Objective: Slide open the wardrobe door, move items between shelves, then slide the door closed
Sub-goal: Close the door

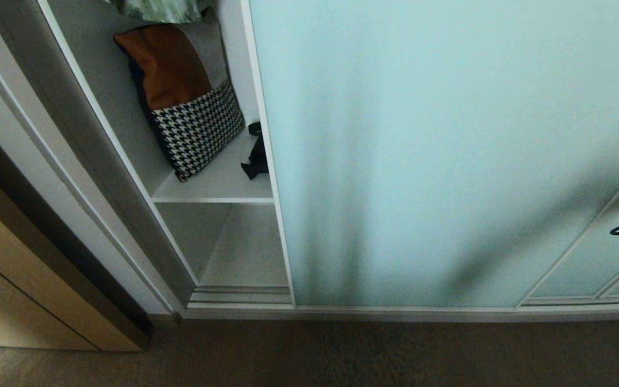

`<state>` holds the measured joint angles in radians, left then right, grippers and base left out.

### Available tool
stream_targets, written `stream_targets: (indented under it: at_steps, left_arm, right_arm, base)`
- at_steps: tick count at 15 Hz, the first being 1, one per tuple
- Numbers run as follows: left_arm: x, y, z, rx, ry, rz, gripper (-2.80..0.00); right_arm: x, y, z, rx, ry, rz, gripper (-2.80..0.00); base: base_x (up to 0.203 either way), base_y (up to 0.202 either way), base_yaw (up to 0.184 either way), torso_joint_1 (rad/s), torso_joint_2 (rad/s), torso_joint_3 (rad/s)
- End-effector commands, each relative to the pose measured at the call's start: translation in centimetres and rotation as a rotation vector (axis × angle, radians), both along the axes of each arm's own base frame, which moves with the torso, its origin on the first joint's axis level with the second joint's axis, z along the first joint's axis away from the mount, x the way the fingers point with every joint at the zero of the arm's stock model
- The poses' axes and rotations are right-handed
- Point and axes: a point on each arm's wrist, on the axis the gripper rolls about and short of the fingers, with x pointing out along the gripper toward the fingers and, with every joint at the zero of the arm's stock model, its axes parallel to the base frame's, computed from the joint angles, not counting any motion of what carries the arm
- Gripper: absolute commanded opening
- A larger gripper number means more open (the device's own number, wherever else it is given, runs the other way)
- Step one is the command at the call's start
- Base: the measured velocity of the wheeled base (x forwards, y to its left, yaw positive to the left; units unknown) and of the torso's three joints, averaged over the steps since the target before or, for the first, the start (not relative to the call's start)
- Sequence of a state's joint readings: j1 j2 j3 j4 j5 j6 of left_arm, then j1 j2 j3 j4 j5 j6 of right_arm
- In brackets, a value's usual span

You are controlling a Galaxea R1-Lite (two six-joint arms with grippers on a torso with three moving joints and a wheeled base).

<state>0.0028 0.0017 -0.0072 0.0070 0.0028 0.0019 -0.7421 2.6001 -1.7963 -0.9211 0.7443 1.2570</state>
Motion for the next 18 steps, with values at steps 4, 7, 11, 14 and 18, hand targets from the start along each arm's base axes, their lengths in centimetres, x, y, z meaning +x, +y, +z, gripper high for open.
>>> stream_targets:
  at_steps: [4,7,11,14,18]
  left_arm:
    - [0.0,0.0,0.0,0.000,0.000,0.001,-2.80]
    - [0.0,0.0,0.0,0.000,0.001,0.001,-2.80]
    - [0.0,0.0,0.0,0.000,0.000,0.001,-2.80]
    - [0.0,0.0,0.0,0.000,0.000,0.002,-2.80]
    - [0.0,0.0,0.0,0.000,0.001,0.001,-2.80]
  right_arm:
    - [0.7,-0.1,-1.1,0.039,0.038,0.012,-2.80]
    - [0.8,0.3,-0.9,0.040,0.041,0.018,-2.80]
    - [1.1,1.3,-0.4,0.054,0.057,0.037,-2.80]
    - [1.0,2.3,0.1,0.063,0.070,0.052,-2.80]
    - [1.3,4.2,0.5,0.042,0.084,0.082,-2.80]
  base:
    - [0.000,0.000,0.000,0.000,0.00,0.000]
    - [0.000,0.000,0.000,0.000,0.00,0.000]
    - [0.000,0.000,0.000,0.000,0.00,0.000]
    - [0.000,0.000,0.000,0.000,0.00,0.000]
    - [0.000,0.000,0.000,0.000,0.00,0.000]
